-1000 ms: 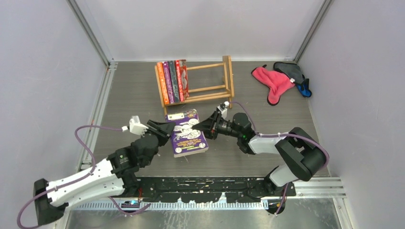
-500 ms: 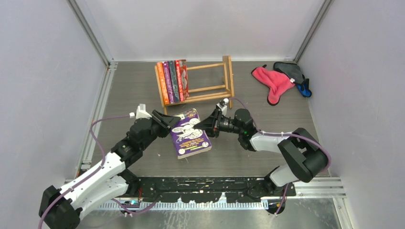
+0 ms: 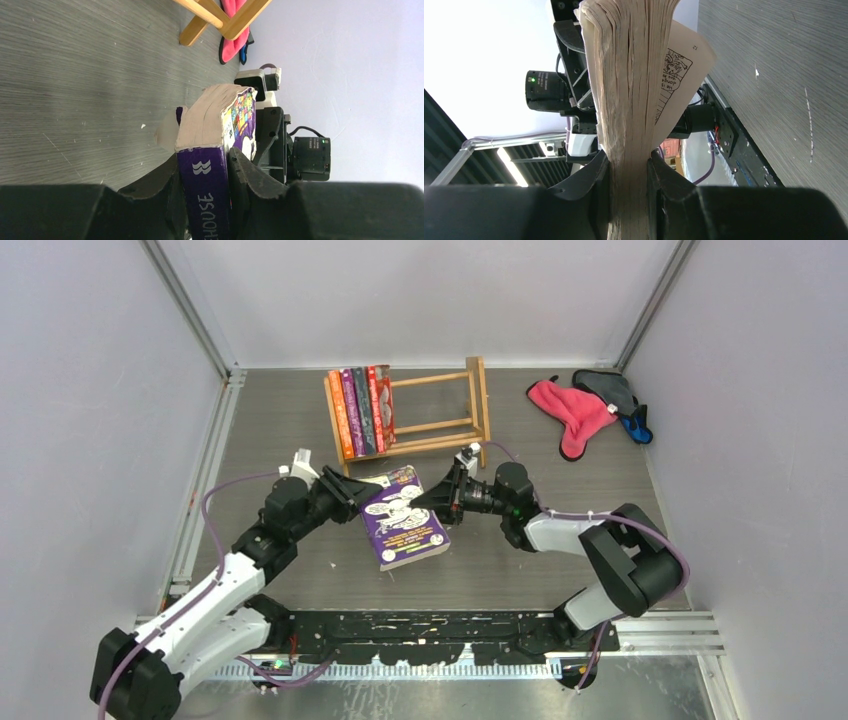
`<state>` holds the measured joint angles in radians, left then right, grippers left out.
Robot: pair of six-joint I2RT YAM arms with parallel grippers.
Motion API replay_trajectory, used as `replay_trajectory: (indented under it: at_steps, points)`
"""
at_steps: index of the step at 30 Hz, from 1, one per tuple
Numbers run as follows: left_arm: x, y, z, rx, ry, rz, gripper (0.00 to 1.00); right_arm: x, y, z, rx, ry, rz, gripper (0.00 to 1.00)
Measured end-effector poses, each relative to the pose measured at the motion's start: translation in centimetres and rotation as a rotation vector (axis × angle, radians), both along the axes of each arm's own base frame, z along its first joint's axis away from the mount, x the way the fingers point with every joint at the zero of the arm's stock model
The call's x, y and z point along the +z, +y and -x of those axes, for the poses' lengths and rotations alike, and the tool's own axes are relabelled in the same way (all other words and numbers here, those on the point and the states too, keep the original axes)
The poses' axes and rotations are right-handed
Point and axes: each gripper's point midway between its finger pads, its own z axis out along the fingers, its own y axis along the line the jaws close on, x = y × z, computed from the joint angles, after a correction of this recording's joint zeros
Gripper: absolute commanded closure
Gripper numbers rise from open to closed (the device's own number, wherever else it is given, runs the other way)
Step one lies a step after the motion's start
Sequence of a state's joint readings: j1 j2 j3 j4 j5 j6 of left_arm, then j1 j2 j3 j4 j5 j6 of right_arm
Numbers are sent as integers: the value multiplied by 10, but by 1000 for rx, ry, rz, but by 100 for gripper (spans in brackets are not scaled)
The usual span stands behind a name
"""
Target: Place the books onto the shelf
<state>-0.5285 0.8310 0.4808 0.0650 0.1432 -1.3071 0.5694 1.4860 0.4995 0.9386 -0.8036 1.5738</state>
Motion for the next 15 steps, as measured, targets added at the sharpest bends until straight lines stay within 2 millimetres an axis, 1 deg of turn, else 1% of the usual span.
replay_trajectory:
  at_steps: [5, 6, 11, 12, 14, 15]
  points:
    - [-1, -1, -1, -15, 9, 6, 71, -6, 0, -2, 10, 3, 1, 99]
    - [-1, -1, -1, -17, 9, 8, 72, -6, 0, -2, 13, 2, 0, 99]
    - [1, 0, 0, -28, 7, 18, 98, -9, 1, -2, 20, -3, -4, 99]
    - [2, -1, 0, -31, 5, 20, 100, -9, 1, -3, 20, -3, -4, 99]
    - [4, -1, 0, -38, -1, 28, 100, -8, 1, -3, 20, -7, -6, 99]
    - [5, -1, -1, -41, -4, 30, 100, -7, 1, -3, 20, -10, -8, 95]
